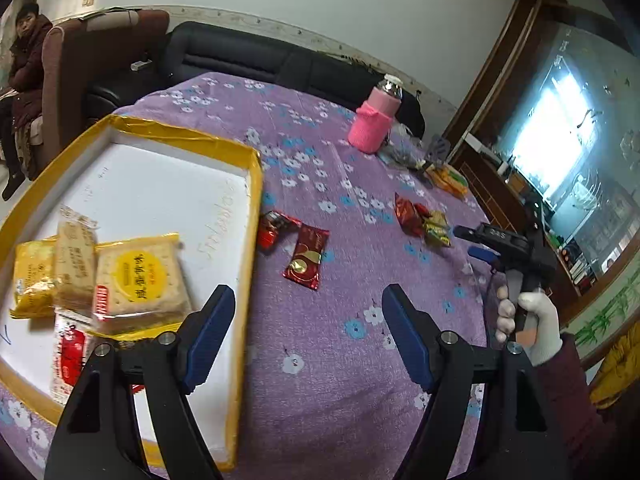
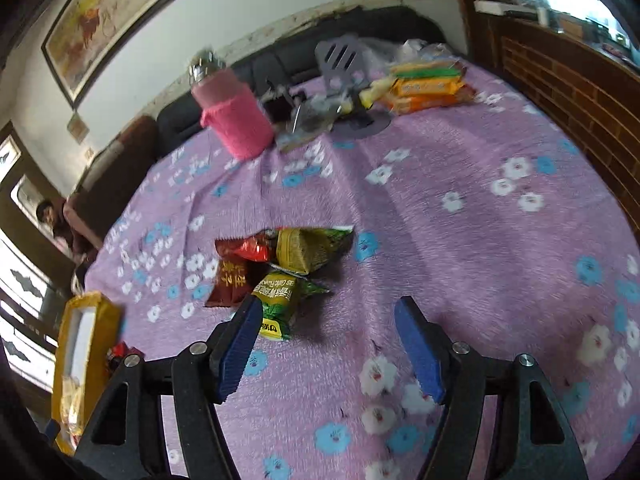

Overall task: Organize snacks
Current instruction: 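Grasp the red chocolate bar with the left tool while the right tool grasps the green snack bag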

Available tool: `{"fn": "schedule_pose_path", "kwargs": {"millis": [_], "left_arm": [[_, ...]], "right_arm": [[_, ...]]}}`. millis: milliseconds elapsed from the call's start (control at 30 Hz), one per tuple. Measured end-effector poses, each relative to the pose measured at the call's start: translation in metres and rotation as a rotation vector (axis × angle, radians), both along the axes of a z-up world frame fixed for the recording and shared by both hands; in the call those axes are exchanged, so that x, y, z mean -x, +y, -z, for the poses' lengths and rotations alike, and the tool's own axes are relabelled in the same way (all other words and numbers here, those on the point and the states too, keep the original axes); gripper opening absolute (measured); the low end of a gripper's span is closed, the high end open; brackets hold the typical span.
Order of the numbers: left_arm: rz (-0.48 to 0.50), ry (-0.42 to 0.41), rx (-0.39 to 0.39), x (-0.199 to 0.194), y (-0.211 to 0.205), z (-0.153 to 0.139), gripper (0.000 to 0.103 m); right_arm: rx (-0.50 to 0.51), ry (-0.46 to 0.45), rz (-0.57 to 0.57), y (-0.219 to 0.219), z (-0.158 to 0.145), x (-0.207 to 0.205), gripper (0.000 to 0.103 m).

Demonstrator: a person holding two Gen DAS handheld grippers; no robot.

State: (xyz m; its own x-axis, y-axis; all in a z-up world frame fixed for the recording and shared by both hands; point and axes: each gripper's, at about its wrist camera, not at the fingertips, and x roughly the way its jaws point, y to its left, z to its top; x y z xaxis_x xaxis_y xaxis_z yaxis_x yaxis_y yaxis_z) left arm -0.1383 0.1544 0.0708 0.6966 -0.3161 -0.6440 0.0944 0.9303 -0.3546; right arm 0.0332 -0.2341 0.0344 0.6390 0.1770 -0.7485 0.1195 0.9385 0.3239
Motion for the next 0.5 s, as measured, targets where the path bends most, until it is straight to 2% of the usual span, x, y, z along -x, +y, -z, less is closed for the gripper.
{"fn": "schedule_pose_path", "kwargs": {"millis": [100,200,267,333,500], "left_arm": [[0.013,0.009,-0.028,-0.001,-0.010,0.001,0.076],[0.030,0.017,-0.044,-0.004,-0.017,0.001,0.076],[0.042,0.020,-0.051,-0.011,-0.022,0.000,0.076],[0.064,0.021,-0.071,-0.020,-0.032,-0.001,0.076],[0.146,0.070,-0.177,-0.060,-0.067,0.014,0.076]], "right_arm": [[-0.002,0.033,-0.034,0.012,0.013,-0.018,0.072],[0.045,0.045,-0.042,0.032,0.022,-0.028,0.072],[0.064,0.043,-0.049,0.038,0.026,-0.029,0.062],[0.076,0.037,-0.054,0.042,0.029,-0.029,0.037],[0.018,0.037,-0.072,0.038,0.029,-0.012,0.037]]}}
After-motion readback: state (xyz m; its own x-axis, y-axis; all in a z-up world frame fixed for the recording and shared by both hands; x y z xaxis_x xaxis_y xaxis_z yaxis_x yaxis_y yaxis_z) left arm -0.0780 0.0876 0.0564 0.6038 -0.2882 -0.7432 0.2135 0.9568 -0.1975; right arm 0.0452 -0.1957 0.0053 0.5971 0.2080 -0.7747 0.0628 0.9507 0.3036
